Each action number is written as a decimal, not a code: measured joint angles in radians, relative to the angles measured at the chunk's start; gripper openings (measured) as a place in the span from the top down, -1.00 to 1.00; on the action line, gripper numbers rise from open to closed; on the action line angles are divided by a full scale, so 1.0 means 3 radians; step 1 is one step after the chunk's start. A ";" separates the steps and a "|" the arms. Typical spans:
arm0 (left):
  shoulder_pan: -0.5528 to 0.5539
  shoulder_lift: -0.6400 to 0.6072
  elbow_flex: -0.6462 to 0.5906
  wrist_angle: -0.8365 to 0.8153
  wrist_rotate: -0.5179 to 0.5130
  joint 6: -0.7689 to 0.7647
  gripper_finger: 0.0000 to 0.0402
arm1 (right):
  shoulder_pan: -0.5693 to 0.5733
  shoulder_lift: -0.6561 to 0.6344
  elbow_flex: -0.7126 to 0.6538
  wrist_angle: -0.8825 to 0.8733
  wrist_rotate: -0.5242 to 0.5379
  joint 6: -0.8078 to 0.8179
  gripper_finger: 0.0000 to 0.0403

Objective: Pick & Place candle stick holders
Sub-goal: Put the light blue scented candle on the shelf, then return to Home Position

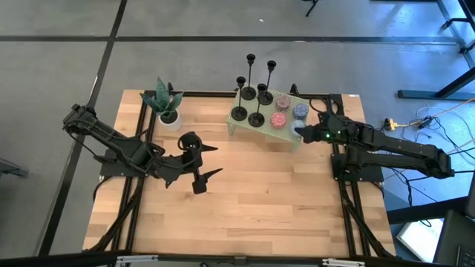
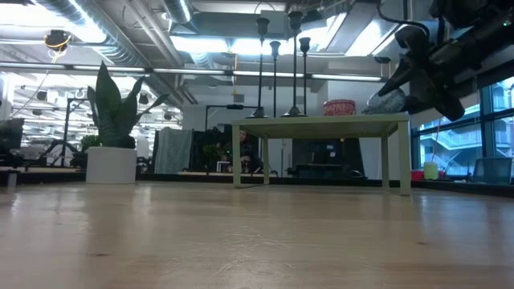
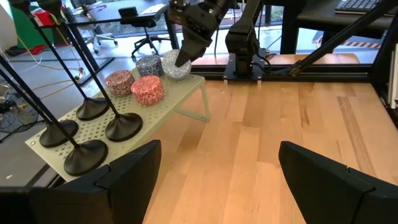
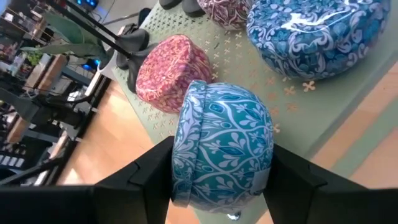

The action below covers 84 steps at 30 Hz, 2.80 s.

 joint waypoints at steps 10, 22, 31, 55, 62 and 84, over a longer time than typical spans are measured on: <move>0.0000 0.0000 0.0000 0.0001 0.0000 0.0000 -0.61 | 0.0000 0.0006 0.0000 0.0107 0.0163 0.0052 -0.02; 0.0000 -0.0001 0.0000 0.0001 0.0000 -0.0001 -0.61 | 0.0000 0.0217 0.0000 0.0168 0.0184 0.0052 -0.23; 0.0000 -0.0001 0.0000 0.0003 0.0000 0.0000 -0.61 | 0.0001 0.0196 0.0000 0.0284 0.0143 -0.0125 -0.24; -0.0001 -0.0001 0.0000 0.0003 0.0000 0.0000 -0.61 | 0.0000 -0.0145 0.0001 0.0198 -0.0028 -0.0414 -0.37; -0.0001 -0.0001 0.0000 0.0003 0.0000 0.0000 -0.61 | 0.0000 -0.0248 0.0001 -0.0069 0.0026 -0.0412 -0.37; -0.0001 0.0000 0.0000 0.0003 0.0000 0.0000 -0.61 | 0.0001 -0.0447 0.0322 -0.0395 -0.0341 -0.0509 -0.37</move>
